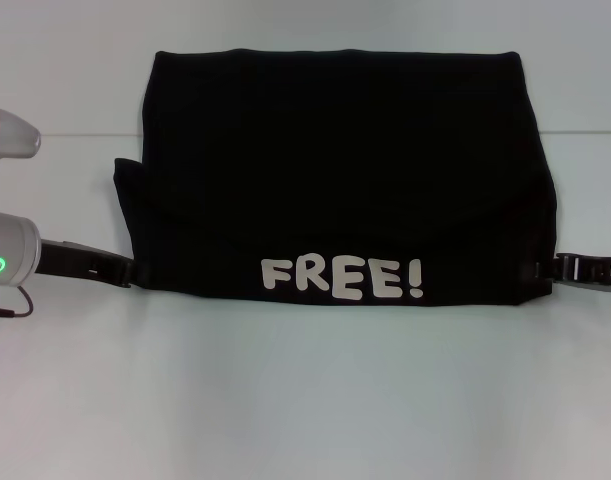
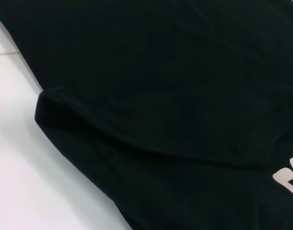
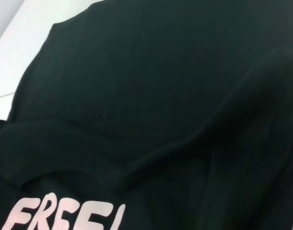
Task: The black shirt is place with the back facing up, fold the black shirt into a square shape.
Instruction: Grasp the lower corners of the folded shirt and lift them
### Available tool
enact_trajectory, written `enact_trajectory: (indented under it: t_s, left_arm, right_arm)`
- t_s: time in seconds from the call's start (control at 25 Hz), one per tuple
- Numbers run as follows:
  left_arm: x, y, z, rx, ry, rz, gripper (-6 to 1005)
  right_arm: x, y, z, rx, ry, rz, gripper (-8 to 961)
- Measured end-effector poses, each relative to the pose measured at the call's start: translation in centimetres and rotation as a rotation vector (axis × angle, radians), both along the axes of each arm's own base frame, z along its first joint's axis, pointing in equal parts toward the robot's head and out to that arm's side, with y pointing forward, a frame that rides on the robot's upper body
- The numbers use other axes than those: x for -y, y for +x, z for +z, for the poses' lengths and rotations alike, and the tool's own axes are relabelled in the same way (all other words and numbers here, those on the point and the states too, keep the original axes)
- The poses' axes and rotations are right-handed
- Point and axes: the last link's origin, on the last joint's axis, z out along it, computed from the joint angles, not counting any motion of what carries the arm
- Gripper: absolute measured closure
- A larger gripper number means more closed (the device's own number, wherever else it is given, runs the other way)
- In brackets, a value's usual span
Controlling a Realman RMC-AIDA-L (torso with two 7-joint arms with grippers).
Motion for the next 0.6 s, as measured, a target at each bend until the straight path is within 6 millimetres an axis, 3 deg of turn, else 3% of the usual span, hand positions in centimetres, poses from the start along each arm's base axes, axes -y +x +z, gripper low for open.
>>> enact_trajectory:
  t_s: [0.12, 0.36, 0.6]
  left_arm:
    - [0.0, 0.0, -0.1, 0.003, -0.001, 0.000, 1000]
    - [0.1, 0.0, -0.1, 0.017, 0.004, 0.011, 1001]
    - [1.0, 0.6, 0.5, 0.081, -0.026, 0.017, 1000]
  right_arm:
    - [0.1, 0.1, 0.0, 0.002, 0.001, -0.001, 728]
    - [0.6, 0.6, 0.5, -0.001, 0.006, 0.014, 909]
    - [1.8, 1.3, 1.6, -0.025, -0.008, 0.026, 918]
